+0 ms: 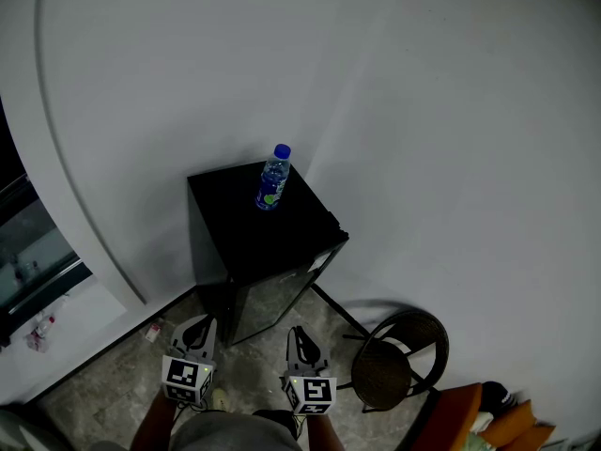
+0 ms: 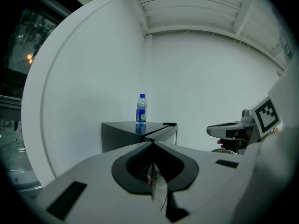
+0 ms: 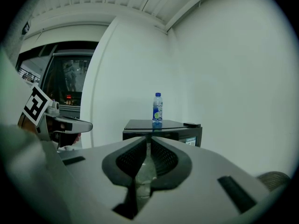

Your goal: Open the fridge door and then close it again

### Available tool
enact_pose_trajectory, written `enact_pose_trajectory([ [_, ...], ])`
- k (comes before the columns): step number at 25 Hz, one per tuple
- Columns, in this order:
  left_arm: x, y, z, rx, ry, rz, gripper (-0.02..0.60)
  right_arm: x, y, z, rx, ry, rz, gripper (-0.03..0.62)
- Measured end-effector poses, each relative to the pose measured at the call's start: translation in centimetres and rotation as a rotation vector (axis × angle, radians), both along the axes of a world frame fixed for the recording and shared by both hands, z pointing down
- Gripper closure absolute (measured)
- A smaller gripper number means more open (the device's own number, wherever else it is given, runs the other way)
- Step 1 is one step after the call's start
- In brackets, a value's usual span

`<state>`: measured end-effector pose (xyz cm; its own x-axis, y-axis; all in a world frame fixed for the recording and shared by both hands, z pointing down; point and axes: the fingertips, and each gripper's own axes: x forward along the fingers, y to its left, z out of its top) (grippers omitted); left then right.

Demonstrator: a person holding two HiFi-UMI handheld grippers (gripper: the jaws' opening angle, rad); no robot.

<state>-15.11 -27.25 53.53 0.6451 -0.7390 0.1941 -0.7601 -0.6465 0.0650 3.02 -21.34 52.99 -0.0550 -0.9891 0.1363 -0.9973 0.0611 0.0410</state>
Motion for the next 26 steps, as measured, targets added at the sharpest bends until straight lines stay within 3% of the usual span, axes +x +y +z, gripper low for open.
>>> enact_pose_trajectory([
  [26,-0.38,-0.14,0.09,-0.006,-0.005,-0.016,0.569,-0.57,-0.29,0.03,-0.003,0.006,-0.027,0.548],
])
